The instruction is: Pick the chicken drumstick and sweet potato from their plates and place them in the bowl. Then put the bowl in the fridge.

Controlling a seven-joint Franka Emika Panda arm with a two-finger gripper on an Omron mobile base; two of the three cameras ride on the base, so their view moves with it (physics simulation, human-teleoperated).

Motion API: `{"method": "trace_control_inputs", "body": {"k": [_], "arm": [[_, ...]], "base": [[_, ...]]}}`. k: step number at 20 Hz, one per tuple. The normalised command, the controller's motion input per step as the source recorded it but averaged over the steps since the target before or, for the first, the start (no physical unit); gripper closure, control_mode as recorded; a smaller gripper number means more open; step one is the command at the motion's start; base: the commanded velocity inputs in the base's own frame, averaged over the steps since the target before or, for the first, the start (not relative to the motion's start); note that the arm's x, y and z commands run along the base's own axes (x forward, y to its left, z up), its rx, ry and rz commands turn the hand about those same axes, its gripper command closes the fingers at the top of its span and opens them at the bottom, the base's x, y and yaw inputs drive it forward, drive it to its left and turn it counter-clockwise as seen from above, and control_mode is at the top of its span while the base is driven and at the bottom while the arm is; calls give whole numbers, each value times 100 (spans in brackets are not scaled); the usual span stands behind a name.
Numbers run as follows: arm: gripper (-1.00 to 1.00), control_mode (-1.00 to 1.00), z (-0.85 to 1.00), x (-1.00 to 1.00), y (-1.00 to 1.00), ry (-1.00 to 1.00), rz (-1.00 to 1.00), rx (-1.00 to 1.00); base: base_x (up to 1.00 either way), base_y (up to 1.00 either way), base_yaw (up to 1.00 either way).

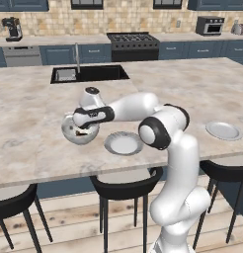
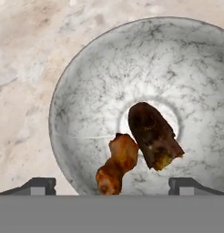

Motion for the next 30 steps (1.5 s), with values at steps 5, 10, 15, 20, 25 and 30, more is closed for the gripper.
{"method": "trace_control_inputs", "body": {"k": [5, 10, 15, 20, 25, 30], "arm": [[-100, -100, 30, -9, -31, 5, -7, 8], [-100, -100, 15, -11, -40, 14, -15, 1], [-100, -100, 0, -4, -49, 12, -18, 0], [-100, -100, -14, 0, -42, 0, -11, 0], [-100, -100, -34, 1, -14, 0, -12, 0], [-100, -100, -43, 12, -5, 0, -5, 0]], "base": [[0, 0, 0], [0, 0, 0], [0, 0, 0], [0, 0, 0], [0, 0, 0], [0, 0, 0]]}}
